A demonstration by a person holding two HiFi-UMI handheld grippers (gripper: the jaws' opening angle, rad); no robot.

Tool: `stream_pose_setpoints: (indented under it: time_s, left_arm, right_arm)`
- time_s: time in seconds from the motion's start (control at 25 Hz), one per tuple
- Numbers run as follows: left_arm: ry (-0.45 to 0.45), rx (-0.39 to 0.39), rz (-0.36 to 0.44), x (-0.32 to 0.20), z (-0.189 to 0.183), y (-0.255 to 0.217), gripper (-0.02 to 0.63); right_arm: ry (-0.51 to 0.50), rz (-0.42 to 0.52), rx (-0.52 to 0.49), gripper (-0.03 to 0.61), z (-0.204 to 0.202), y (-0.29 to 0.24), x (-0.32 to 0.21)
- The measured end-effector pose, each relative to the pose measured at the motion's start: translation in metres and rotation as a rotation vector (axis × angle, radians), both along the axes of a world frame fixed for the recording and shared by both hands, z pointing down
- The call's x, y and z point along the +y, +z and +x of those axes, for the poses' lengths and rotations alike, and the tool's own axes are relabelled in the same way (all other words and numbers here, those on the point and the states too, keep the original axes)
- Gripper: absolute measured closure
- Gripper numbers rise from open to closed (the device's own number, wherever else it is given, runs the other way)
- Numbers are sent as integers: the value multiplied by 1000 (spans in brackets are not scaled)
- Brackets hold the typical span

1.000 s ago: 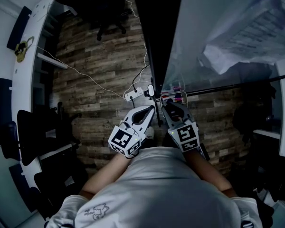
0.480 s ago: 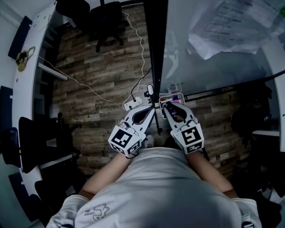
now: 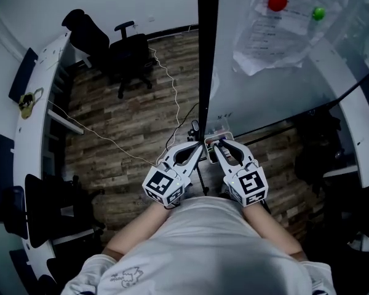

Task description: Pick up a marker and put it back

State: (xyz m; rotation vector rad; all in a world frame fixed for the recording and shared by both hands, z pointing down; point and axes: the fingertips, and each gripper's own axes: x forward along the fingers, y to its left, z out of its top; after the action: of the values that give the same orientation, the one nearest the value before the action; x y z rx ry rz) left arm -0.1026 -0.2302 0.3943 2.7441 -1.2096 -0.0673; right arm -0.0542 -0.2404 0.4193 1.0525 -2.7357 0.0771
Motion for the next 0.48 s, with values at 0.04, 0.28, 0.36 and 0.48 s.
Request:
stream_pose_setpoints:
  time_s: [0.04, 0.28, 0.36, 0.48]
  left_arm:
    - [10, 0, 8, 2, -1, -3, 609]
    - [53, 8, 23, 17, -8, -8, 609]
    - [73, 5, 32, 22, -7, -8, 609]
    - [103, 14, 43, 30, -1, -7, 609]
  right_arm:
    - [10, 3, -7, 506, 0, -3, 3]
    - [60, 23, -29, 506, -5, -13, 22]
    - [71, 22, -33, 506, -5, -12, 29]
    - [80, 24, -23, 506, -2, -11, 39]
